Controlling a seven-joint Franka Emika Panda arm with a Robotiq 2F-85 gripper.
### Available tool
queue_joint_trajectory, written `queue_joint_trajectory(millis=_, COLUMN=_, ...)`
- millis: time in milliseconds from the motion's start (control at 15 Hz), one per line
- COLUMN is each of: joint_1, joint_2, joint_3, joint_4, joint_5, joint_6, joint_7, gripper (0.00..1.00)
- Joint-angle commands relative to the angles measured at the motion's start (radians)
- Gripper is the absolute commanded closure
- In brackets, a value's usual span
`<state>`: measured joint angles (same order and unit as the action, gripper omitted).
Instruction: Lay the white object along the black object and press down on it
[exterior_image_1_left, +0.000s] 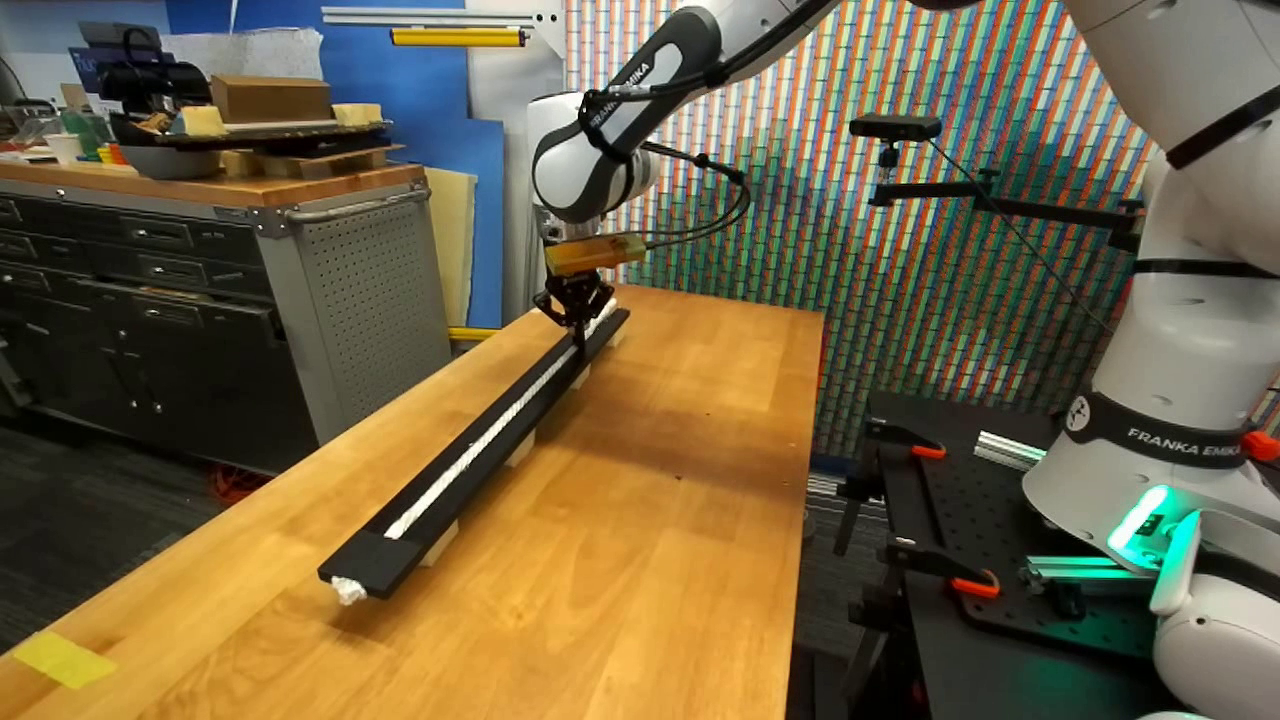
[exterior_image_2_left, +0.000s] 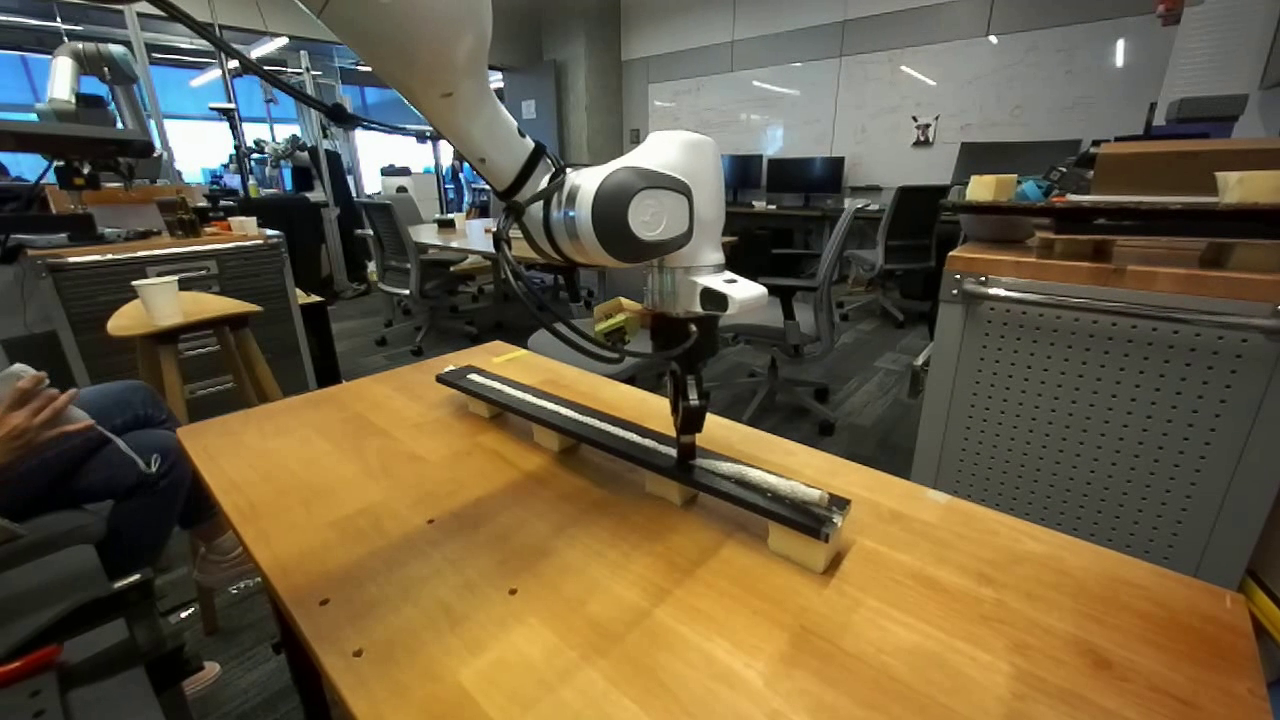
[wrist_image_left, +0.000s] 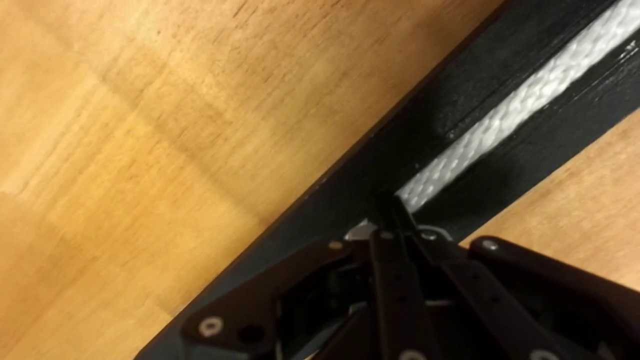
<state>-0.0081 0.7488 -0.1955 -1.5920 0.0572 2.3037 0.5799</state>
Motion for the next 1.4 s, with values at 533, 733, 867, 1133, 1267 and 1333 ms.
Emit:
queue_joint_trajectory(millis=533, joint_1=-0.030, joint_2=-0.101, joint_3=0.003, joint_4=-0.135, joint_5=0.047, joint_6=0.146, joint_7=-0.015, gripper=1.00)
queue_joint_trajectory(millis=733, joint_1=-0.042, joint_2=-0.087, joint_3=0.005, joint_4=-0.119, joint_5=0.059, joint_6=0.135, joint_7=-0.015, gripper=1.00)
queue_joint_trajectory(millis=867, joint_1=-0.045, joint_2=-0.065, joint_3=0.006, joint_4=-0.090, joint_5=0.061, joint_6=0.117, joint_7=-0.011, gripper=1.00)
queue_joint_trajectory(millis=1133, joint_1=-0.048, joint_2=-0.006, joint_3=0.008, joint_4=-0.015, joint_5=0.065, joint_6=0.070, joint_7=0.001, gripper=1.00)
queue_joint_trajectory(millis=1267, joint_1=-0.049, joint_2=0.034, joint_3=0.005, joint_4=0.029, joint_5=0.063, joint_6=0.032, joint_7=0.009, gripper=1.00)
queue_joint_trajectory(millis=1333, joint_1=-0.050, joint_2=0.053, joint_3=0.004, joint_4=0.053, joint_5=0.061, joint_6=0.009, joint_7=0.012, gripper=1.00)
